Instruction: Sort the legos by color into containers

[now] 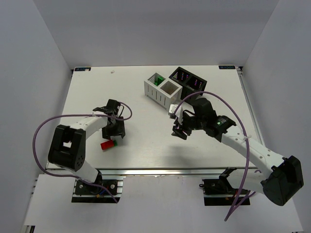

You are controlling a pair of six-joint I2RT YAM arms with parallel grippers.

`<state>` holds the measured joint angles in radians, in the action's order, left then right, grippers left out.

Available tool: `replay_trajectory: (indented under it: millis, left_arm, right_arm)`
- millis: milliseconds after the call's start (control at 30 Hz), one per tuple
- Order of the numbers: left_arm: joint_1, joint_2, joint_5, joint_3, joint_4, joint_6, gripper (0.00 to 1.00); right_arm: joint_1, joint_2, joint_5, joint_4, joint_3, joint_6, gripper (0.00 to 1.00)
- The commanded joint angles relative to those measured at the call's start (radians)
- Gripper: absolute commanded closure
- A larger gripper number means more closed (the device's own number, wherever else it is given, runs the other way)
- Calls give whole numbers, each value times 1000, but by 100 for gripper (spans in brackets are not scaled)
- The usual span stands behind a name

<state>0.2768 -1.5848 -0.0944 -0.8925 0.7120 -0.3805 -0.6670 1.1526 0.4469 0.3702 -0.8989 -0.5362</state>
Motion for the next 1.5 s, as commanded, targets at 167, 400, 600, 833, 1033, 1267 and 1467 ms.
replay_trajectory:
  millis: [167,400,600,833,1033,1267,1467]
  left_arm:
    - [-24,304,-115,1,-115,-198,12]
    - [-36,411,-375,29,76,-645,2]
    - [-37,326,-265,61,178,-866,2]
    - [-37,399,-304,122,218,-978,2]
    - [-36,459,-292,190,231,-969,4]
    - [-37,405,-265,271,147,-946,4]
    - [-36,335,-280,213,121,-934,4]
  right_arm:
    - [-6,-28,6,-25,6,-16,37]
    - [-6,-37,7,-24,6,-18,37]
    - [-6,-27,-2,-25,6,-18,36]
    - [-6,-18,-5,-27,6,-19,36]
    - [-5,-22,-5,-25,6,-19,36]
    - [-6,-17,-4,-25,6,-21,36]
    - [-5,-13,-2,-24,6,-24,36]
